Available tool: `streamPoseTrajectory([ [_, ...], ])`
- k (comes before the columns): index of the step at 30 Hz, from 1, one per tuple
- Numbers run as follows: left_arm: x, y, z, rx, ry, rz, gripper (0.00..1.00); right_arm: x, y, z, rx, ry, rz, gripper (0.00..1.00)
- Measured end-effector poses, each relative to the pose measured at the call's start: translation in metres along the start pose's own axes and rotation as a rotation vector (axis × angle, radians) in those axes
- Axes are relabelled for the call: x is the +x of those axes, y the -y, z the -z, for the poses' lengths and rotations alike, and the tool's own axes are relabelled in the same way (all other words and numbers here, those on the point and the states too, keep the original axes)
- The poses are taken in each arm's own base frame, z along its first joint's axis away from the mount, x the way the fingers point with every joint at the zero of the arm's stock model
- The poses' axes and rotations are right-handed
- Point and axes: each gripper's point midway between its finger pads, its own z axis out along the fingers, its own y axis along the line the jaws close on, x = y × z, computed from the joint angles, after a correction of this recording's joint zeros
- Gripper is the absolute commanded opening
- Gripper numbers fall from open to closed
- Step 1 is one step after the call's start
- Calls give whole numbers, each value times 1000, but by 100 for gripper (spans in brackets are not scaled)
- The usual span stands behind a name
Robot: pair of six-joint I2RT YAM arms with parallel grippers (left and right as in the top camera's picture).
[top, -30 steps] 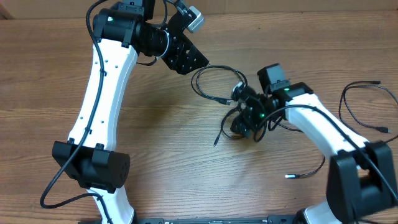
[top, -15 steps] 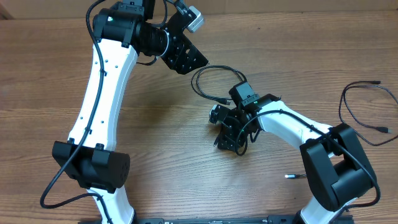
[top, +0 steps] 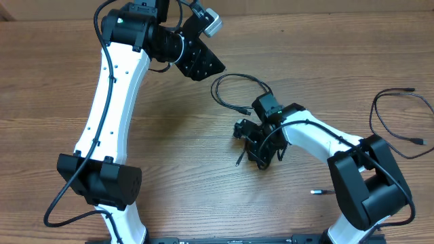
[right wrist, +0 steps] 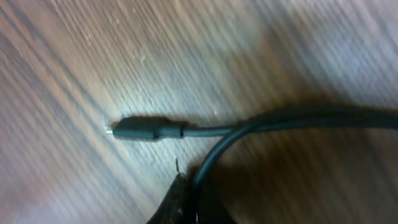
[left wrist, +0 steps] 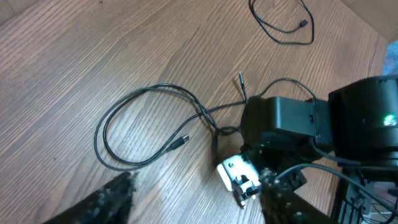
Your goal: Untangle cables
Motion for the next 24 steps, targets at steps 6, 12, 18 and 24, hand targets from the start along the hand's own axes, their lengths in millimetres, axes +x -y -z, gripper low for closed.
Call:
streamPoseTrajectory([
  [6,1,1,0,3,-3,4,43,-54,10,87,96,172,9,4],
  [12,-4,10,1,59,26,-1,86,-101,-11,225,155,564,70,4],
  [18,-10,22,2,127,61,-3,89,-90,-39,321,128,853,99,4],
  [24,-18,44,7,252,123,-48,95,-88,-33,381,77,1072,26,4],
])
